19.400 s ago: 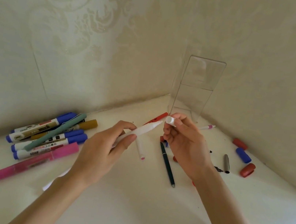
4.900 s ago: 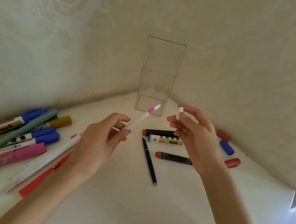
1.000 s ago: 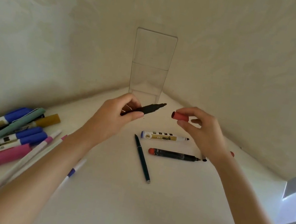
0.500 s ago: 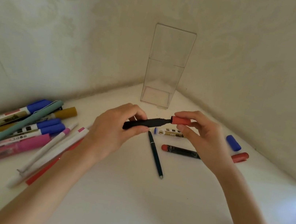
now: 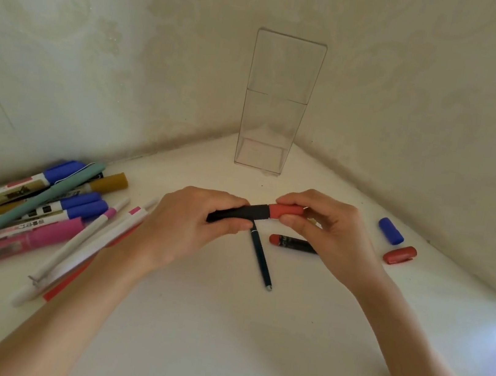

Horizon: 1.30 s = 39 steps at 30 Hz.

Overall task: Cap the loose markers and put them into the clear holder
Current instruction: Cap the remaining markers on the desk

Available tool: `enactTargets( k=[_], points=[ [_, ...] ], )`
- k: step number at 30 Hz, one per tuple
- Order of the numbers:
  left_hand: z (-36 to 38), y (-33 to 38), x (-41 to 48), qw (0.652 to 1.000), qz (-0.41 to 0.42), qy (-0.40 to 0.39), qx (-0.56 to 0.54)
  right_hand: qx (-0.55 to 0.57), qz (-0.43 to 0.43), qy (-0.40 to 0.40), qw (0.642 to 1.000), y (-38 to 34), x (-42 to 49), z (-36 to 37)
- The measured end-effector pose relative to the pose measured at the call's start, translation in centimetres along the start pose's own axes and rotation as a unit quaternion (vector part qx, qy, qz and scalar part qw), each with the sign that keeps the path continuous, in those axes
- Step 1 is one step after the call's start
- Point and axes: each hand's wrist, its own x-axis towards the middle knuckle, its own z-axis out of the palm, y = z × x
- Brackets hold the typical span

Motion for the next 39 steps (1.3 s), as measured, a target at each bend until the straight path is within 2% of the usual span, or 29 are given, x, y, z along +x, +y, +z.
enactTargets(
  k=[11, 13, 16, 18, 20, 22, 24, 26, 28, 31, 33, 37, 39],
  points=[
    [0.1, 0.2, -0.2, 0.98, 0.101, 0.08, 0.149, 0.042, 0.015, -0.01, 0.999, -0.1, 0.1, 0.4],
    [0.2, 0.2, -0.2, 0.979, 0.109, 0.095, 0.141, 0.054, 0.015, -0.009, 0.998, -0.1, 0.2, 0.4],
    [0.2, 0.0, -0.3, 0.982, 0.098, 0.074, 0.141, 0.075, 0.041, -0.017, 0.996, 0.1, 0.1, 0.3],
    [0.1, 0.1, -0.3, 0.985, 0.058, 0.027, 0.162, 0.057, 0.07, -0.049, 0.995, 0.3, 0.2, 0.5],
    [0.1, 0.3, -0.2, 0.99, 0.007, 0.022, 0.141, 0.002, 0.071, -0.064, 0.995, 0.3, 0.3, 0.5],
    [-0.1, 0.8, -0.4, 0.995, -0.034, 0.045, 0.088, -0.053, 0.04, -0.04, 0.997, 0.3, 0.7, -0.5],
    [-0.6, 0.8, -1.0, 0.995, -0.058, 0.06, 0.046, -0.019, 0.047, 0.025, 0.998, 0.1, 0.8, -2.3],
    [-1.2, 0.2, -1.8, 0.99, -0.098, 0.055, 0.088, 0.008, 0.071, 0.098, 0.993, 0.2, 0.4, -4.3],
    [-1.3, -0.5, -2.6, 0.975, -0.148, 0.042, 0.163, -0.03, 0.119, 0.138, 0.983, 0.6, -0.7, -6.0],
    [-0.9, -0.7, -3.4, 0.964, -0.179, 0.051, 0.19, -0.068, 0.184, 0.16, 0.967, 1.4, -2.7, -7.5],
    [-0.7, -0.7, -3.5, 0.961, -0.172, 0.06, 0.208, -0.095, 0.196, 0.168, 0.962, 2.3, -3.8, -8.0],
    [0.0, -0.2, -3.1, 0.941, -0.183, 0.025, 0.284, -0.167, 0.23, 0.188, 0.94, 3.8, -5.7, -9.4],
    [0.2, 0.5, -2.7, 0.946, -0.158, 0.042, 0.28, -0.19, 0.232, 0.195, 0.934, 4.1, -6.4, -10.2]
  ],
)
